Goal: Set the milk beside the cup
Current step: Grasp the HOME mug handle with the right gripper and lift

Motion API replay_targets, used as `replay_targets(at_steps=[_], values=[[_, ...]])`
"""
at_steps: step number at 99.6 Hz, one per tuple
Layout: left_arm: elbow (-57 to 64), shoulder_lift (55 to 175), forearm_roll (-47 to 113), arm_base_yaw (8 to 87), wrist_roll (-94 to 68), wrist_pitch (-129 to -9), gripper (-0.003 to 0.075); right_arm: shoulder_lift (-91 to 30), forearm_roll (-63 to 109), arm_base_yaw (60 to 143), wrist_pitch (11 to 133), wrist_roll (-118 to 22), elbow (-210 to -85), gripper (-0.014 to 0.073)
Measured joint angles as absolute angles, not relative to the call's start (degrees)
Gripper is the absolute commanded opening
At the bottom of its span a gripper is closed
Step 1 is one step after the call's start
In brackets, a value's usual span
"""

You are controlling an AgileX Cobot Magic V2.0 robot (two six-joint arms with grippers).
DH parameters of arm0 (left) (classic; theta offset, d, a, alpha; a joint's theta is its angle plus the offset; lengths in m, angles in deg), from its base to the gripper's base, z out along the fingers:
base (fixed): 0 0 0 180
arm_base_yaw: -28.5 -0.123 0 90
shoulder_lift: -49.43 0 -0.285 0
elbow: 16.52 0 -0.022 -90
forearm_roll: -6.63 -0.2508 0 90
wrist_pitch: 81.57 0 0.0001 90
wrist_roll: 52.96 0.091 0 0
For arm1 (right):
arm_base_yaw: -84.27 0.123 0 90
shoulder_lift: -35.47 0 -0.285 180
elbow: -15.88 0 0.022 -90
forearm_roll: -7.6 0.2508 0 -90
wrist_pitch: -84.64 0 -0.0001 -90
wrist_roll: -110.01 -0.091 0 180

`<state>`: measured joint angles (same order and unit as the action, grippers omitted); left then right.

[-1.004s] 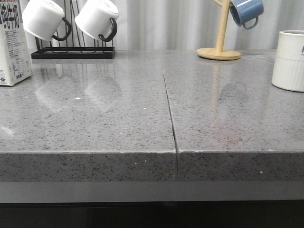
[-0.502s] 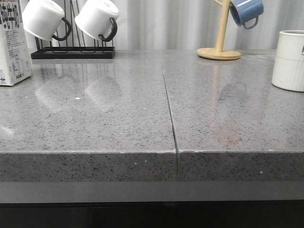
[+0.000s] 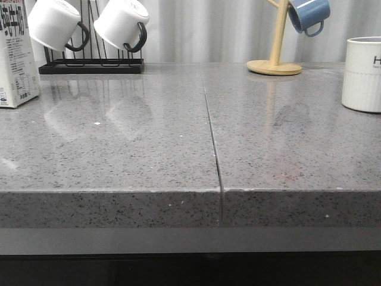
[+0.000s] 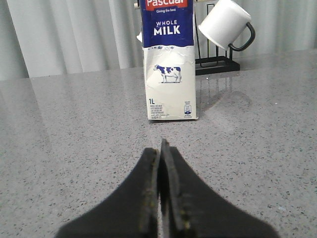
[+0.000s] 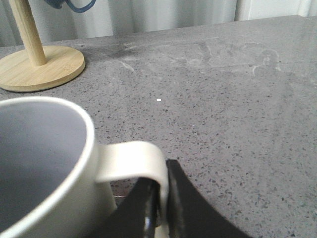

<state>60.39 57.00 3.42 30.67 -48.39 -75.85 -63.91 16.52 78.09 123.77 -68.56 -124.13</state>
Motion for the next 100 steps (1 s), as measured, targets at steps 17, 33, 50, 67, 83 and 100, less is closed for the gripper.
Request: replay_targets(at_steps=[17, 33, 50, 67, 83, 100], values=[[60.39, 57.00, 3.42, 30.67, -48.39, -75.85, -0.0020, -62.07, 16.52, 82.00, 122.88, -68.46, -124.13, -0.0067], [60.39, 57.00, 3.42, 30.67, -48.39, -75.85, -0.0021, -60.86, 16.52, 89.43, 122.88, -68.46, -124.97, -0.0067], [60.39, 57.00, 3.42, 30.67, -48.39, -75.85, -0.0020, -61.08, 16.31, 97.43, 122.62, -68.46, -127.15, -0.0066], [60.39, 57.00, 3.42, 30.67, -48.39, -75.85, -0.0020, -64.41, 16.08, 103.05, 122.40, -68.46, -130.35, -0.0066], [60.39, 57.00, 3.42, 30.67, -48.39, -75.85, -0.0020, -68.37, 16.10, 106.12, 122.28, -68.46, -133.67, -0.0066], [60.39, 57.00, 3.42, 30.67, -48.39, -75.85, -0.0020, -72.03, 16.10, 106.66, 122.28, -68.46, -136.02, -0.0066]])
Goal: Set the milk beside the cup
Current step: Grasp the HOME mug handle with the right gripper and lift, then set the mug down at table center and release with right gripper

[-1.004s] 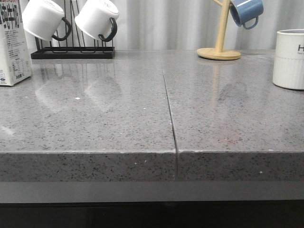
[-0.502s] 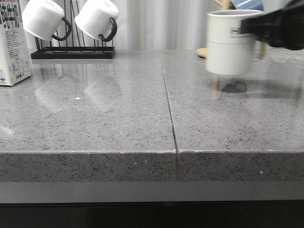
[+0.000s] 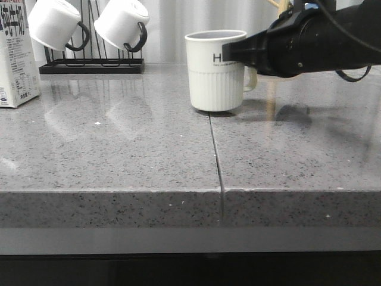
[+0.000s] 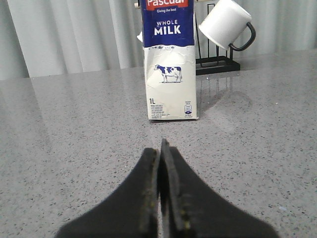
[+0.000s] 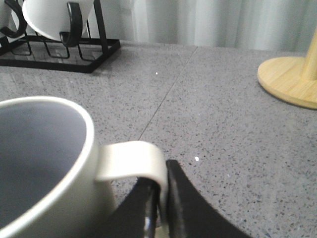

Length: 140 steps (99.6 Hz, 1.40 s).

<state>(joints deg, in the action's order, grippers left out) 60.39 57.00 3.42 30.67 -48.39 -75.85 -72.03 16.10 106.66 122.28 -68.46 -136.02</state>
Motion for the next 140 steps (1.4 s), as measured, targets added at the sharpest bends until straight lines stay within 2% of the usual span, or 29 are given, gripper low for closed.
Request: replay_targets(at_steps=[15, 35, 43, 76, 102, 125, 140], values=[[60.39, 57.00, 3.42, 30.67, -48.39, -75.85, -0.0020, -72.57, 16.10, 106.66, 122.28, -68.46, -136.14, -0.0049], [60.39, 57.00, 3.42, 30.67, -48.39, -75.85, -0.0020, -72.57, 16.10, 106.66, 122.28, -68.46, -136.24, 0.0192], [60.39, 57.00, 3.42, 30.67, -48.39, -75.85, -0.0020, -72.57, 16.10, 106.66, 122.28, -68.46, -136.24, 0.0222], [60.39, 57.00, 3.42, 30.67, -48.39, -75.85, -0.0020, -69.89, 16.10, 106.66, 122.17, -68.46, -132.00, 0.0220], [60.39, 57.00, 3.42, 30.67, -48.39, -75.85, -0.0020, -61.38, 16.10, 106.66, 122.17, -68.46, -123.35, 0.0209], [60.39, 57.00, 3.42, 30.67, -48.39, -75.85, -0.0020, -48.78, 16.10, 106.66, 117.90, -68.46, -114.85, 0.0003], [60.39, 57.00, 3.42, 30.67, -48.39, -75.85, -0.0020, -38.30, 16.10, 106.66, 111.05, -68.46, -111.29, -0.0036]])
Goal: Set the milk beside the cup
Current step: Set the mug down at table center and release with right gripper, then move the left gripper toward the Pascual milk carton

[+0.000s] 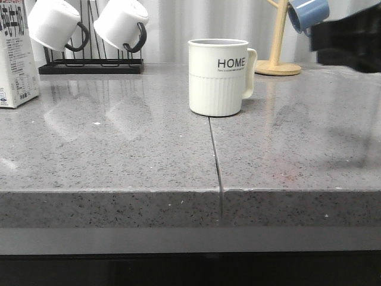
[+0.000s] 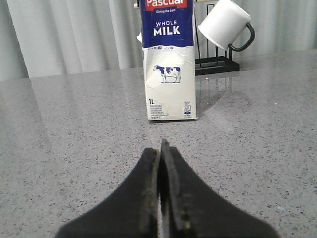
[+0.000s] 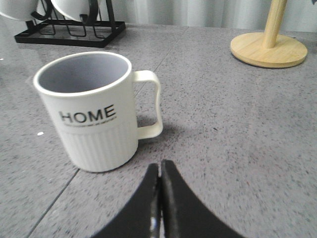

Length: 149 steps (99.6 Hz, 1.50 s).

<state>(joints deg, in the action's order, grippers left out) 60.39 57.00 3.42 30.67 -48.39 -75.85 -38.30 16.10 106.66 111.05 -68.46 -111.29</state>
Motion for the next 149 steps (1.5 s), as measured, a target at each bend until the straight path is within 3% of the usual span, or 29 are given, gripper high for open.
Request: replay_targets(at_steps=[36, 74, 116, 149], values=[[60.39, 57.00, 3.42, 30.67, -48.39, -75.85, -0.0020, -12.77, 16.10, 106.66, 87.01, -68.57, -109.30, -0.0037], [60.39, 57.00, 3.42, 30.67, -48.39, -75.85, -0.0020, 9.61, 16.10, 106.66, 69.19, -68.57, -109.31, -0.0037], [60.17, 57.00, 3.08, 30.67, -48.39, -77.47, -0.0021, 12.59, 15.97, 106.66, 65.01, -68.57, -109.31, -0.0036], [46.50, 60.72, 2.28, 30.67, -48.39, -64.97, -0.0021, 12.59, 15.95, 106.66, 64.92, -68.57, -109.31, -0.0036]])
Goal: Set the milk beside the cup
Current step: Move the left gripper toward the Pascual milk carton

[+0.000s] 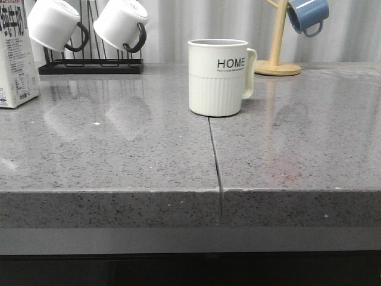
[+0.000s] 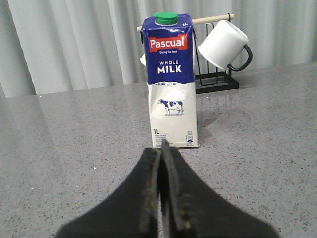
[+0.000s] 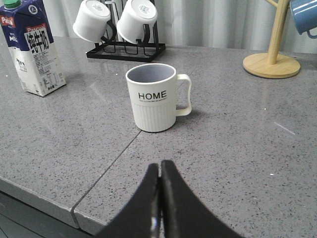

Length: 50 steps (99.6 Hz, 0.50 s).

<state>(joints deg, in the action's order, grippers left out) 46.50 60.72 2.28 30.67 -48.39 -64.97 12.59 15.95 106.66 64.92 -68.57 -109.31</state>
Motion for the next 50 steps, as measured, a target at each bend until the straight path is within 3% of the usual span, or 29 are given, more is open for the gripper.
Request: replay_targets(at_steps=[36, 43, 50], values=[[36.51, 83.14, 2.19, 30.67, -48.39, -63.13, -0.0015, 12.59, 15.95, 106.66, 64.92, -68.57, -109.31, -0.0036], [35.41, 87.90, 2.19, 30.67, -48.39, -65.12, 0.0038, 12.59, 15.95, 106.66, 64.92, -68.57, -109.31, -0.0036], [34.87, 92.47, 2.31, 30.67, -48.39, -69.02, 0.0158, 12.59, 15.95, 106.66, 64.92, -68.57, -109.31, -0.0036]])
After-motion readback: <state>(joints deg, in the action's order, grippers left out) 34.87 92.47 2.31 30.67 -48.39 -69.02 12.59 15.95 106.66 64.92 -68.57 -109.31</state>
